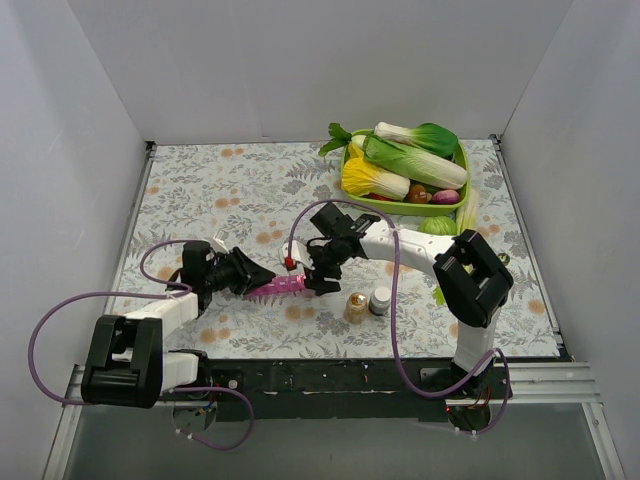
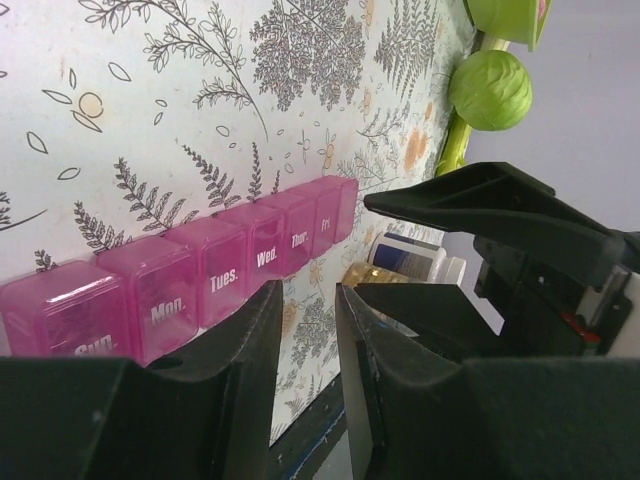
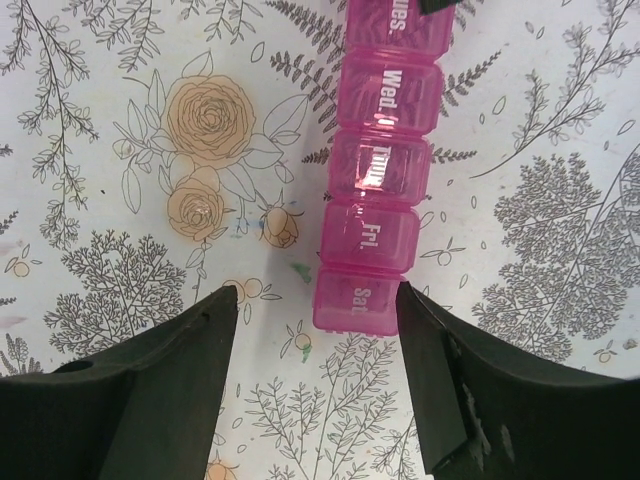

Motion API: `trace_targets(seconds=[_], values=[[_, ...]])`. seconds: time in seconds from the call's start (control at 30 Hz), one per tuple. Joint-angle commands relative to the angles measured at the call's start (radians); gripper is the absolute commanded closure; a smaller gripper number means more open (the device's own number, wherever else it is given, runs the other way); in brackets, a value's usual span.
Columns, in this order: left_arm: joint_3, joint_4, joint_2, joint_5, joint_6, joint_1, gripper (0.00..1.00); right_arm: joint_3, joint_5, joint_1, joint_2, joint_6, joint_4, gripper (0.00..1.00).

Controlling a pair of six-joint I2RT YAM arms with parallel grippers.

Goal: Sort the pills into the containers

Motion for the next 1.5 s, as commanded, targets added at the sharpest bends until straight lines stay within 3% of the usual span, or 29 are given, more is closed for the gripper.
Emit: trace_targets(seconds=[0.0, 0.67, 0.97, 1.47], values=[[-0.007, 0.014, 0.012, -0.008, 0.007, -0.007, 0.73, 0.054, -0.048, -0.005, -0.013, -0.021, -0.036, 0.28], [0.005, -0.051, 0.080, -0.125, 0.028, -0.010, 0.79, 0.083, 0.069, -0.014, 0.091, -0.010, -0.002, 0.30], [-0.004, -0.071, 0.077, -0.157, 0.025, -0.010, 0.86, 0.057, 0.076, -0.014, 0.090, 0.011, 0.021, 0.43], [-0.005, -0.075, 0.074, -0.163, 0.023, -0.012, 0.86, 0.042, 0.092, -0.010, 0.105, 0.004, 0.032, 0.36]])
